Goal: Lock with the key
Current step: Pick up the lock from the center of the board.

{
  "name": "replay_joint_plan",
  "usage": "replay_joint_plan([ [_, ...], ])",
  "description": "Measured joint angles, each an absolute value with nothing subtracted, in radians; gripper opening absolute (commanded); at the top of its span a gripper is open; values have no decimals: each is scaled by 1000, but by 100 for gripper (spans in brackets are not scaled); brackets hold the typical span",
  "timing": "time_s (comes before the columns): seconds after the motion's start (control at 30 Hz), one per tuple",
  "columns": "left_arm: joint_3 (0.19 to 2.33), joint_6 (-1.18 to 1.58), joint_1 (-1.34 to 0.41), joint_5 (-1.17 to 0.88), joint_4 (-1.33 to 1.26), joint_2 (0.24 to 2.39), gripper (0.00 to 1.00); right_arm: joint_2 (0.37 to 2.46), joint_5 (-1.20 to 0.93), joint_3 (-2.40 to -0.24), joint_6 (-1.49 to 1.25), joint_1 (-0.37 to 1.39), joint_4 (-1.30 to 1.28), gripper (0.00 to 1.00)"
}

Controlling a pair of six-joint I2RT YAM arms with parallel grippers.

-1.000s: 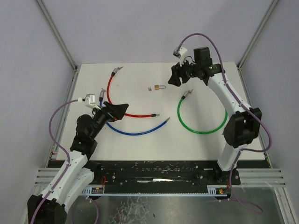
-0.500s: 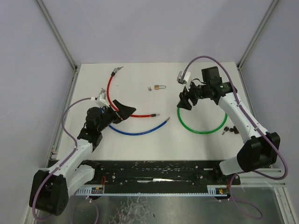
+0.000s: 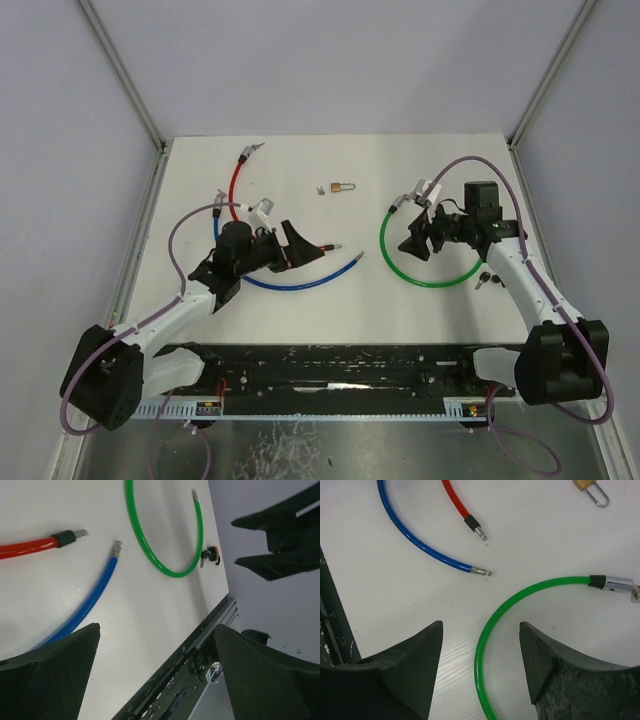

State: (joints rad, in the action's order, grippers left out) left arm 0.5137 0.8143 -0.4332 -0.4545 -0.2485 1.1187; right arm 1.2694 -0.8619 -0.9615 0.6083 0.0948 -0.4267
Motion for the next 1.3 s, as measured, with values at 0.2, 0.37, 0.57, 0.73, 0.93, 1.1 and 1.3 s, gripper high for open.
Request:
replay_joint_plan([
  [0.2, 546, 757, -531, -448, -214, 1087, 96, 1218, -810, -893, 594, 91, -345, 67],
  [0.37, 530, 756, -532, -463, -230, 981, 96, 1248, -746, -893, 551, 101, -307, 67],
  [0.57, 515, 746, -532, -437, -244, 908, 97, 1388, -567, -929, 523, 229, -329, 67],
  [0.73, 498, 733, -532, -414, -247, 921, 97, 1531, -417, -1003, 490, 348, -377, 62],
  [0.93, 496, 696, -532, -388, -246, 958, 97, 1635, -291, -1065, 458, 407, -432, 51],
  [1.1, 496, 662, -532, -360, -245, 979, 97, 1718, -257, -1099, 441, 415, -475, 42],
  [1.3, 496, 638, -532, -335, -240, 987, 97, 1771, -246, -1113, 425, 420, -524, 35],
])
